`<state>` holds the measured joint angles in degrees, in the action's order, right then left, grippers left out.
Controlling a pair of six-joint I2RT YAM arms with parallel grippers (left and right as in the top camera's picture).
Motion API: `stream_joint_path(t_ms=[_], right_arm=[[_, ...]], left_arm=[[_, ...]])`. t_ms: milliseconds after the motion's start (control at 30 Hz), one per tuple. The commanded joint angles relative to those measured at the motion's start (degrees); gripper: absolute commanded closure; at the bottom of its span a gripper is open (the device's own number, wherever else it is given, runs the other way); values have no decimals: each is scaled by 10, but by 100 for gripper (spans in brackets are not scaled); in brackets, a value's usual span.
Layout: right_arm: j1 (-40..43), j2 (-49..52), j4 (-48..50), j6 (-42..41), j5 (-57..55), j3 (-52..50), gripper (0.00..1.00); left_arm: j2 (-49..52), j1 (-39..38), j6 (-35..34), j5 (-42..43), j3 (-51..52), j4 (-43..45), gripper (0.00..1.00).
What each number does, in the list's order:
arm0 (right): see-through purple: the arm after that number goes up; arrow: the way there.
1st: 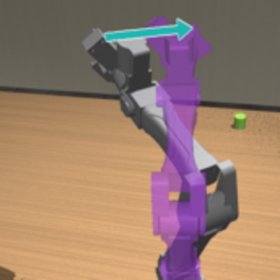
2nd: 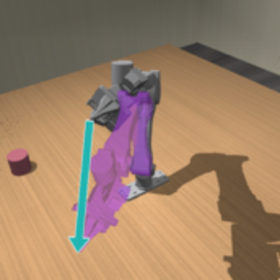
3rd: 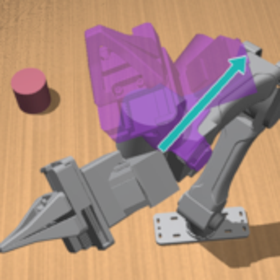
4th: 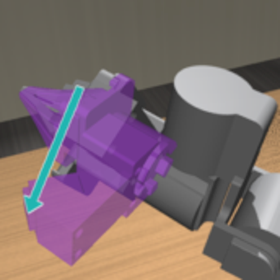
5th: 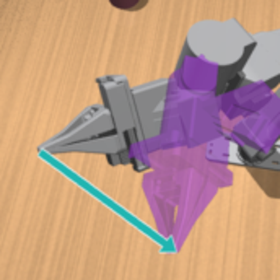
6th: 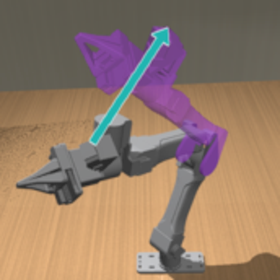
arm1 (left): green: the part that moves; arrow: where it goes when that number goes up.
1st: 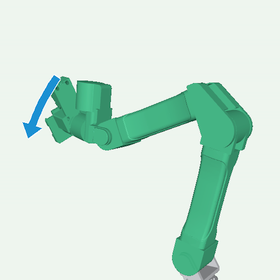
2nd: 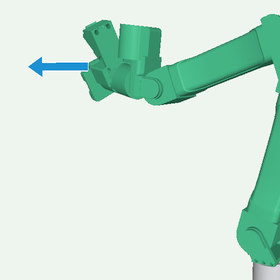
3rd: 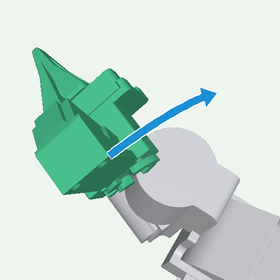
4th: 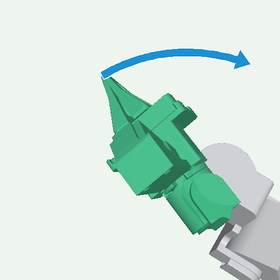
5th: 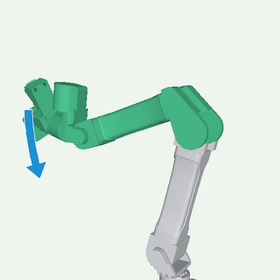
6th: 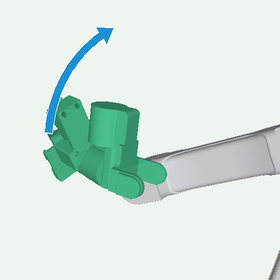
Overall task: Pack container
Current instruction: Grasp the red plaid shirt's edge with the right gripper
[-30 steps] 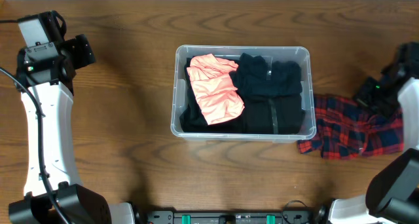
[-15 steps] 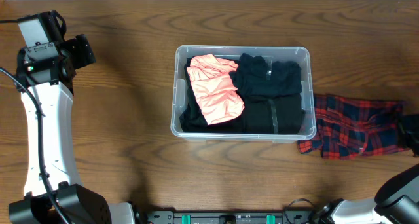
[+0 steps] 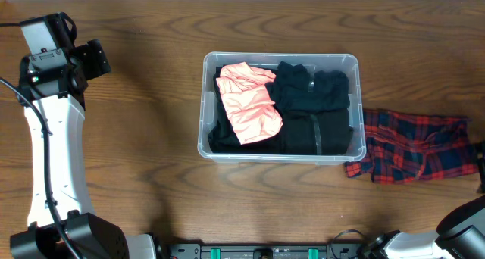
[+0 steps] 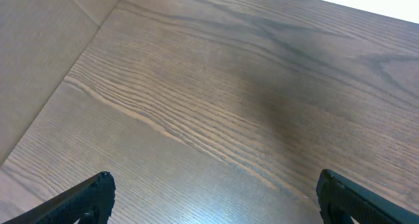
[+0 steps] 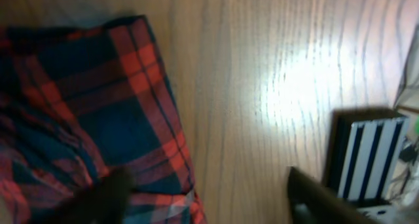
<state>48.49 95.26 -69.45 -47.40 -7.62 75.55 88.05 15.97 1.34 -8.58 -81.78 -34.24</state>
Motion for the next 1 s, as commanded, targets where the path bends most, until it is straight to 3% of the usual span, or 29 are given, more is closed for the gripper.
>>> stream_joint_path(t_ms=[0, 300, 433, 600, 800, 967], right_arm=[[2, 2, 12, 28, -12, 0, 21], [2, 3, 119, 153, 37, -46, 12], [2, 3, 188, 164, 47, -111, 1], [2, 3, 275, 170, 57, -183, 1], [2, 3, 398, 220, 154, -252, 1], [2, 3, 439, 220, 169, -285, 1]], left_arm=[[0, 1, 1, -5, -2, 0, 2], [0, 1, 1, -5, -2, 0, 2], [0, 1, 1, -5, -2, 0, 2], [0, 1, 1, -5, -2, 0, 2], [0, 1, 1, -5, -2, 0, 2], [0, 1, 1, -5, -2, 0, 2]])
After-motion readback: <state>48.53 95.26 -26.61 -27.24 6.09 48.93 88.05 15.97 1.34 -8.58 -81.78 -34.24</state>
